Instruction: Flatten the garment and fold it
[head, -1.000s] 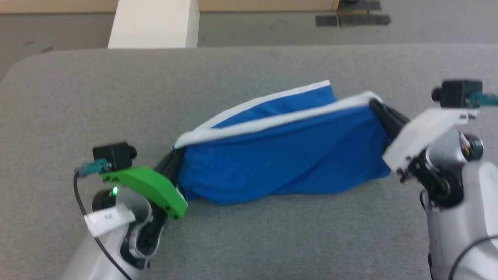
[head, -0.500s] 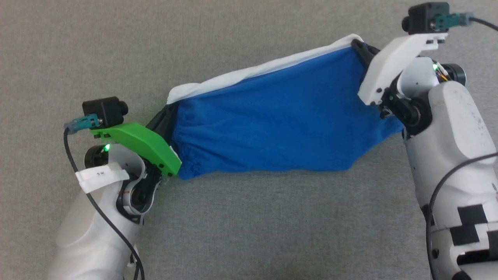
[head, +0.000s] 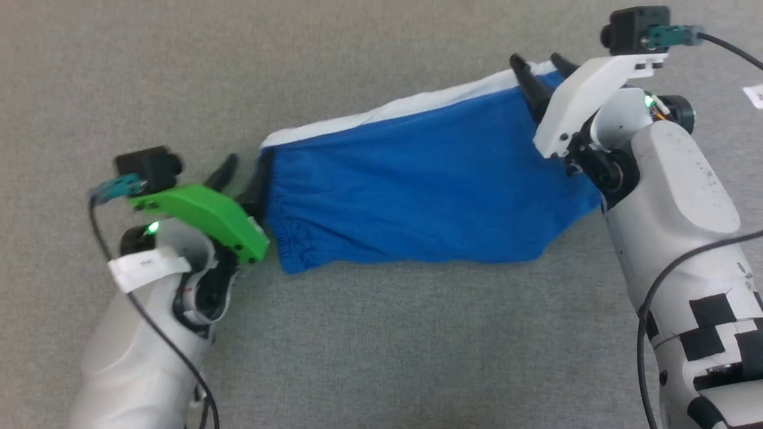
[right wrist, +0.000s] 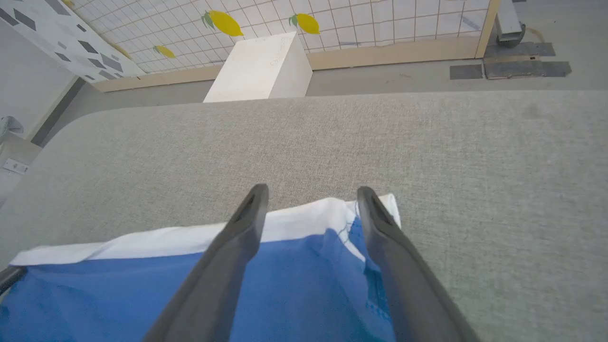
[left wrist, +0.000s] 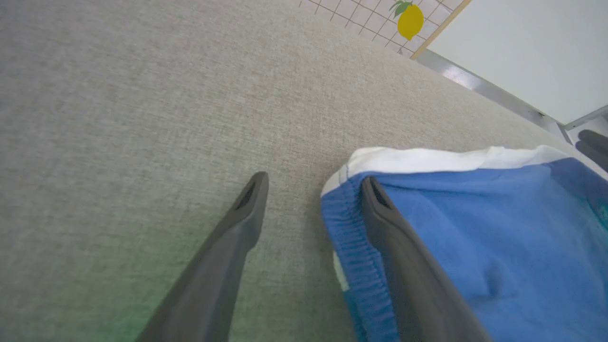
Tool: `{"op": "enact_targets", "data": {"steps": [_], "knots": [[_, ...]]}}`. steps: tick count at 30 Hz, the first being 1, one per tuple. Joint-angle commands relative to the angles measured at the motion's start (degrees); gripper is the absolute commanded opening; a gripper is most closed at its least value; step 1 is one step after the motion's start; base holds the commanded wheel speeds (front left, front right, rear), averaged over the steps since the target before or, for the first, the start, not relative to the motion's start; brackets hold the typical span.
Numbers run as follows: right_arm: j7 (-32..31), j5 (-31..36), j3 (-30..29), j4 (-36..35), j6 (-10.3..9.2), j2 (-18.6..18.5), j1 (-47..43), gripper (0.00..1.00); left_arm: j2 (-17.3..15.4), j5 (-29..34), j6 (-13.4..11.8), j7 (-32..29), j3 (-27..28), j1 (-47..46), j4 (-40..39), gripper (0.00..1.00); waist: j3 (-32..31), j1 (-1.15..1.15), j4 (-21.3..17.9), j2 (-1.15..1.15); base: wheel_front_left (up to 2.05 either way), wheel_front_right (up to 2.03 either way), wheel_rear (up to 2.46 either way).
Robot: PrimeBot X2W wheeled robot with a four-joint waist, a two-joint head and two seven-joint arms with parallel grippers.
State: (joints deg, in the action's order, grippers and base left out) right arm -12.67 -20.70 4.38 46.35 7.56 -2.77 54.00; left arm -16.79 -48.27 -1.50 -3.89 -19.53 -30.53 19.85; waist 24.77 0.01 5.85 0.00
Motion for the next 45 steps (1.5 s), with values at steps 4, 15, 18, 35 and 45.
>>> {"op": "enact_targets", "data": {"steps": [4, 15, 18, 35, 45], "knots": [[3.19, 3.04, -2.28, -0.53, -0.08, -0.32, -2.41, 1.0, -1.86, 0.19, -2.55, 3.63, 2.58, 4.25, -2.35, 1.0, -6.51, -0.01, -1.79, 0.0, 0.0, 0.0, 0.0], [-10.85, 15.32, -6.89, -6.4, -0.08, -1.34, -14.1, 1.0, -3.61, 14.52, -4.73, 18.75, 3.63, 16.46, -11.87, 1.0, -11.49, -0.01, -1.92, 0.0, 0.0, 0.0, 0.0], [-14.6, 16.53, -6.56, -9.58, -0.08, -0.88, -16.35, 1.0, -1.93, 18.44, -5.28, 18.85, 5.5, 19.25, -15.11, 1.0, -11.19, -0.01, -1.62, 0.0, 0.0, 0.0, 0.0], [-28.99, 22.59, -2.95, -8.41, -0.08, -0.12, -16.55, 1.0, 6.12, 26.39, 1.35, 18.89, 12.42, 21.68, -15.68, 1.0, -6.61, -0.01, 1.44, 0.0, 0.0, 0.0, 0.0], [-27.18, 20.05, -3.52, -10.79, -0.08, -0.11, -15.96, 0.0, 8.58, 25.06, 3.0, 11.8, 11.48, 20.49, -13.73, 1.0, -7.86, -0.01, 0.32, 0.0, 0.0, 0.0, 0.0]]}}
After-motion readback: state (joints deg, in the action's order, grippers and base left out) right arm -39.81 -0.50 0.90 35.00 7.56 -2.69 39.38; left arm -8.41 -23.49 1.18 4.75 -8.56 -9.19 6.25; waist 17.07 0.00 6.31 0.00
